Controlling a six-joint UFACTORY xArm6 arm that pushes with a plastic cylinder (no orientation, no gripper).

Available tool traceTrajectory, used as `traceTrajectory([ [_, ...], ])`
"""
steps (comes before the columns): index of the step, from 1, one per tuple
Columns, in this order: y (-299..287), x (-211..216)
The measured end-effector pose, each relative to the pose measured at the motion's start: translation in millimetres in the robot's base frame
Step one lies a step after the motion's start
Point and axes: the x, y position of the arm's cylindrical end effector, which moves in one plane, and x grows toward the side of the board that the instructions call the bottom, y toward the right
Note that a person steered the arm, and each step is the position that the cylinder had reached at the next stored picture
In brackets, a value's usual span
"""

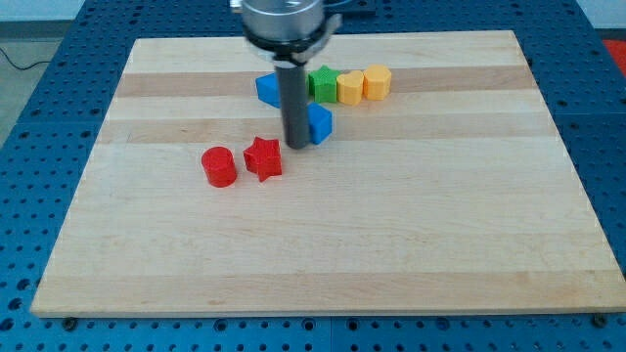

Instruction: Move the arm towards the top right of the board

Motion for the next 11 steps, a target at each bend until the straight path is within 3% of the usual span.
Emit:
traceTrajectory([
  [1, 71.2, 0.0],
  [3, 95.1, 14.4],
  [5, 199.9, -46.8],
  [7, 187.5, -176.4],
  [9, 119.3, -159.2],
  [11, 191.2, -153.5],
])
